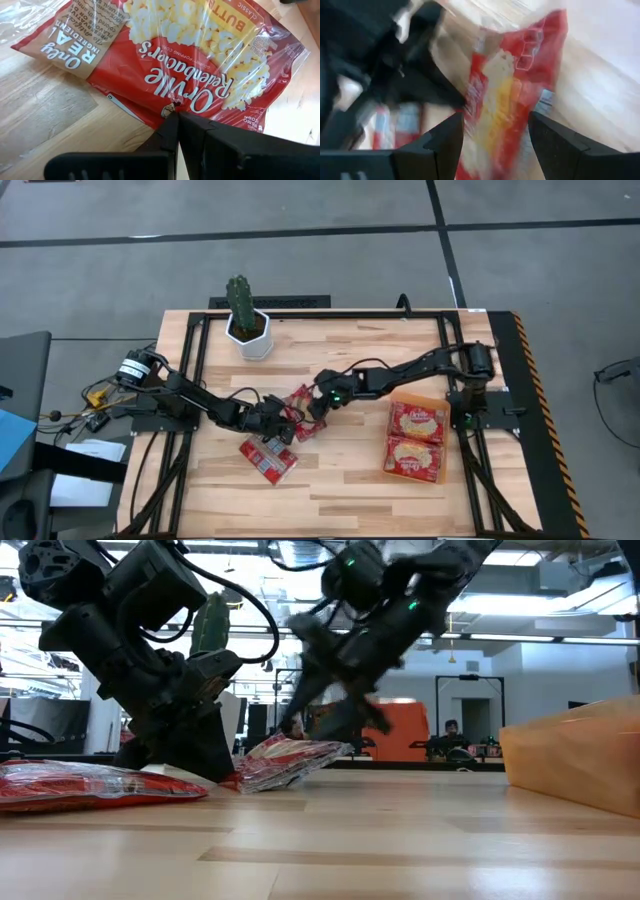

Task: Sort popcorn bags into baskets
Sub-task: Put the popcorn bag into the orange bin

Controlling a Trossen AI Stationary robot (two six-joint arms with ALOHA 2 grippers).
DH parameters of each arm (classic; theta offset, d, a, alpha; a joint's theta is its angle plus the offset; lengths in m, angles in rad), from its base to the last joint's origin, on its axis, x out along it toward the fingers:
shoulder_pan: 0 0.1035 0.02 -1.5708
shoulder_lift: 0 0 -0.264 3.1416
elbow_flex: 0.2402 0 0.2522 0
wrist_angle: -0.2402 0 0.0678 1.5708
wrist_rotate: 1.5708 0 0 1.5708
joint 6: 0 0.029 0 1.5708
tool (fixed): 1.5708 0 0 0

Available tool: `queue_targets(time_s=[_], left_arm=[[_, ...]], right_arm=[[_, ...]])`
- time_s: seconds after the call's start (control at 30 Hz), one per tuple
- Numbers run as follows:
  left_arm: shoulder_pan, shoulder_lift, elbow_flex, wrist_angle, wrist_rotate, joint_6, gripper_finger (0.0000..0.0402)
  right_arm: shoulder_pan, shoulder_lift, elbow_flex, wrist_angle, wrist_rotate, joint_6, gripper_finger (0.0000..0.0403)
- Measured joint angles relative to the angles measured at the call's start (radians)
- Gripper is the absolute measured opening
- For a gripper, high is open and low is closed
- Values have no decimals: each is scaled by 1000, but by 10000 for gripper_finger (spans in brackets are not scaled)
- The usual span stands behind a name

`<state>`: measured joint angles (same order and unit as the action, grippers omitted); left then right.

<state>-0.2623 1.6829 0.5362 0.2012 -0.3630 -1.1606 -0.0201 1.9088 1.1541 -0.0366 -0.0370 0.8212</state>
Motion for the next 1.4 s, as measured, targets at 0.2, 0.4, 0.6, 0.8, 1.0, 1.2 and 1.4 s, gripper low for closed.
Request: queue_targets(time_s=[0.2,0.4,0.6,0.8,1.0,1.2,1.4], left_arm=[[1,0,-1,4,0,-2,0],[7,1,-2,10,3,-2,0],[15,2,-3,26,8,3,0],[17,-4,-8,118,31,29,0],[19,-108,0,115,163,73,0],[19,-302,2,61,220,120,0],[2,-450,4,35,225,178,0]], right_arm=[[-10,83,5,82,-69,24,245],[-9,111,5,124,-139,36,245],[-10,105,6,129,-135,42,178],[-10,100,6,138,-146,45,21],[-27,50,6,104,-162,37,32],[-75,-115,7,-95,-166,-128,14],[-77,-332,8,-463,-244,-359,29]])
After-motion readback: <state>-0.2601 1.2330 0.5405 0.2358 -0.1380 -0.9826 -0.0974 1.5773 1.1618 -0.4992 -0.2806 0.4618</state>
